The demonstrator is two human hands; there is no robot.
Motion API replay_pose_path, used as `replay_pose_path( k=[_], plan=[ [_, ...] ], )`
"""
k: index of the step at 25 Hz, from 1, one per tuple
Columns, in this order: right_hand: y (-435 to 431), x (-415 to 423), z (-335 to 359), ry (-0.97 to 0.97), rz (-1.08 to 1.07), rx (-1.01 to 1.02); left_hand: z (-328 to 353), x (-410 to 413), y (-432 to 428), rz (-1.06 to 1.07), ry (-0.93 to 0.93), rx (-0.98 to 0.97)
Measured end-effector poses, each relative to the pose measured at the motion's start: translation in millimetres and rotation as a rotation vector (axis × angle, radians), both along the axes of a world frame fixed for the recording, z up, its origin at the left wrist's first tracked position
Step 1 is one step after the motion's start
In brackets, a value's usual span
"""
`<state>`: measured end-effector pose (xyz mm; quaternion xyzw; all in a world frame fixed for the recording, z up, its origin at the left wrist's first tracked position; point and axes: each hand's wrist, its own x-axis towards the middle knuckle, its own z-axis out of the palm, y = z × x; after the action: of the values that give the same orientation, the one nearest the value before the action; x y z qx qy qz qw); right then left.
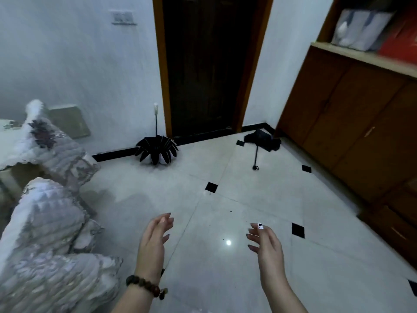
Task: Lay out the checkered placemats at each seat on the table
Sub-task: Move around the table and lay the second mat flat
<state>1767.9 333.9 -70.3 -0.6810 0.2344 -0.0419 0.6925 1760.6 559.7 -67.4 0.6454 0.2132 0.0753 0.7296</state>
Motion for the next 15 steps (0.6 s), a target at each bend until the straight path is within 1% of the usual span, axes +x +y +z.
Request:
replay_pose_path(
  k=[3, 4, 5, 6, 8, 12, 15],
  plan=[
    [14.8, 45.1, 0.6, 0.009, 0.138, -0.003, 4.4, 19.8, 6.7, 0.119, 0.004, 0.005],
    [16.3, 48.1, 1.2, 0.012, 0.149, -0.004, 6.2, 21.5, 5.8, 0.125, 0.015, 0.015],
    [34.1, 70.8, -0.3, 0.020, 0.246, -0.004, 6.5, 28.1, 18.9, 0.208, 0.007, 0.022],
    [43.7, 81.6, -1.7, 0.022, 0.297, -0.001, 7.2, 31.5, 26.1, 0.258, 0.009, 0.021],
    [64.8, 101.2, -2.9, 0.026, 0.345, 0.007, 12.5, 34.6, 41.2, 0.333, 0.018, -0.001],
    [143.6, 143.3, -7.8, 0.041, 0.568, 0.015, 9.4, 33.8, 99.2, 0.600, -0.016, -0.046],
    [214.4, 161.9, -5.2, 0.018, 0.724, 0.031, 11.4, 29.9, 149.3, 0.767, -0.063, -0.065]
  ],
)
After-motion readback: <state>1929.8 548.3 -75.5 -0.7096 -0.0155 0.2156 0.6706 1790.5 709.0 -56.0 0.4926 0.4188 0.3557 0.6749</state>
